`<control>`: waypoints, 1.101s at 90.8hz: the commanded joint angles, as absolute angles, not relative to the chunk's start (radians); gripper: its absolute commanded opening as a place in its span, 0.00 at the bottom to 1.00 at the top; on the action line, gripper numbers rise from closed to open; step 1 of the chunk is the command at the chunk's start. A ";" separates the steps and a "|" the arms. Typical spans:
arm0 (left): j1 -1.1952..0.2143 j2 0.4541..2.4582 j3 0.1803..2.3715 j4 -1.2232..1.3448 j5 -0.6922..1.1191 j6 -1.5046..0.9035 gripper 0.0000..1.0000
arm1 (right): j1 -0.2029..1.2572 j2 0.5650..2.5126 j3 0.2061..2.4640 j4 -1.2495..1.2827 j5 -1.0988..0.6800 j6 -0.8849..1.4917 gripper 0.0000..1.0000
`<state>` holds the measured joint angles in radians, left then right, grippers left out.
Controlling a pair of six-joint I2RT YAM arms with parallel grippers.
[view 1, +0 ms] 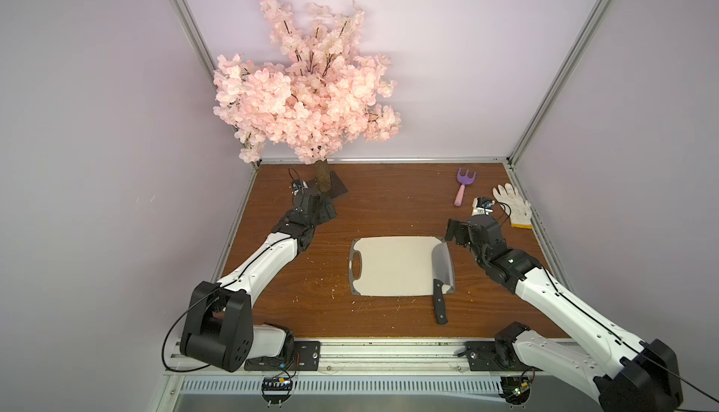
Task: Align the knife with the edge of the cutting board
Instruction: Reset both arms
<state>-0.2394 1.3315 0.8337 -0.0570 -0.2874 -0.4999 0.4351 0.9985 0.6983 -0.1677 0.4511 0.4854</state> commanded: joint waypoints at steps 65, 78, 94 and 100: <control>-0.174 1.193 0.341 0.844 -0.507 -0.157 1.00 | 0.047 1.049 0.404 0.598 0.348 0.214 0.99; -0.139 1.178 0.313 0.901 -0.430 -0.135 1.00 | 0.016 1.057 0.359 0.708 0.287 0.215 0.99; -0.089 1.191 0.294 0.935 -0.353 -0.120 1.00 | -0.002 1.124 0.360 0.739 0.248 0.175 0.99; -0.085 1.202 0.293 0.945 -0.340 -0.097 1.00 | -0.003 1.135 0.345 0.771 0.247 0.167 0.99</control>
